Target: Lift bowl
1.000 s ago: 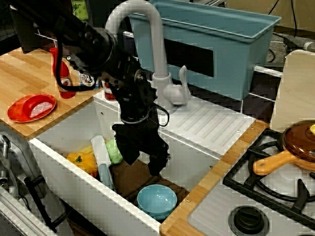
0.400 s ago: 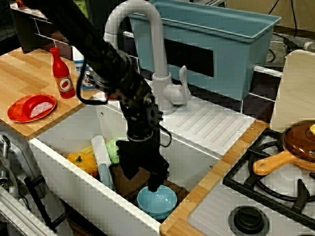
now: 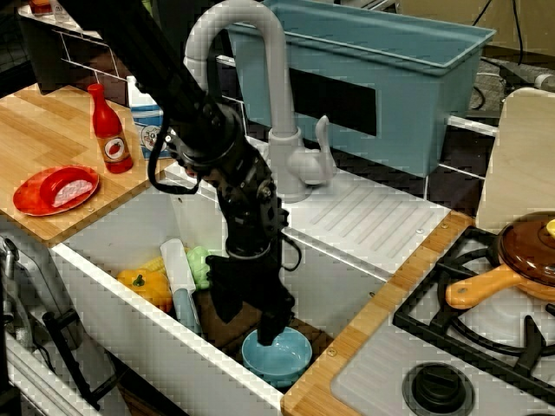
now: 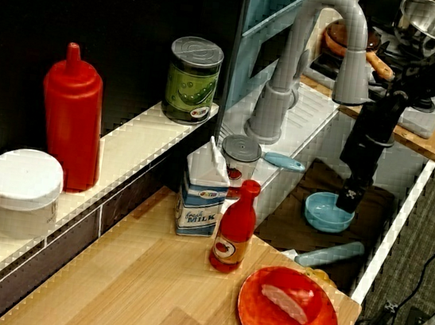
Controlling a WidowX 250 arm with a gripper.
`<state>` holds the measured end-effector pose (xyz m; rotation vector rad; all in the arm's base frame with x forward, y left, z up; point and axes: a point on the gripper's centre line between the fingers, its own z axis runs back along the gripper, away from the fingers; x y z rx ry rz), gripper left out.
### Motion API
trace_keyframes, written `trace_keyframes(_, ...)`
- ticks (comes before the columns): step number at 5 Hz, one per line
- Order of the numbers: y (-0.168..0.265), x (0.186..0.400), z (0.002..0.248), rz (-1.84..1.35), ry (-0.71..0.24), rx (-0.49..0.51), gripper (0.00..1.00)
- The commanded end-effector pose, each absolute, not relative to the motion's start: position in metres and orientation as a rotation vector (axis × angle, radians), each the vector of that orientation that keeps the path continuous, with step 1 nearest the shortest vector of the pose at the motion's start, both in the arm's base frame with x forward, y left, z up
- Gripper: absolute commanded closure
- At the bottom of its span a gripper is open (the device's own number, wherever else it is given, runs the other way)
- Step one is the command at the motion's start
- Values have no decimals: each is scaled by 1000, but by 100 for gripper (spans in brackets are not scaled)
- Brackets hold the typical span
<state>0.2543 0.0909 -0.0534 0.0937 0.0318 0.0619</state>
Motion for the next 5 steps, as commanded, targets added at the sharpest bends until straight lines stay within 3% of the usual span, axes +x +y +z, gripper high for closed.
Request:
trace_keyframes(1,108,254,-63,90,-14,116,0)
trace_keyframes(5,126,257,-96,155,-1,89,0)
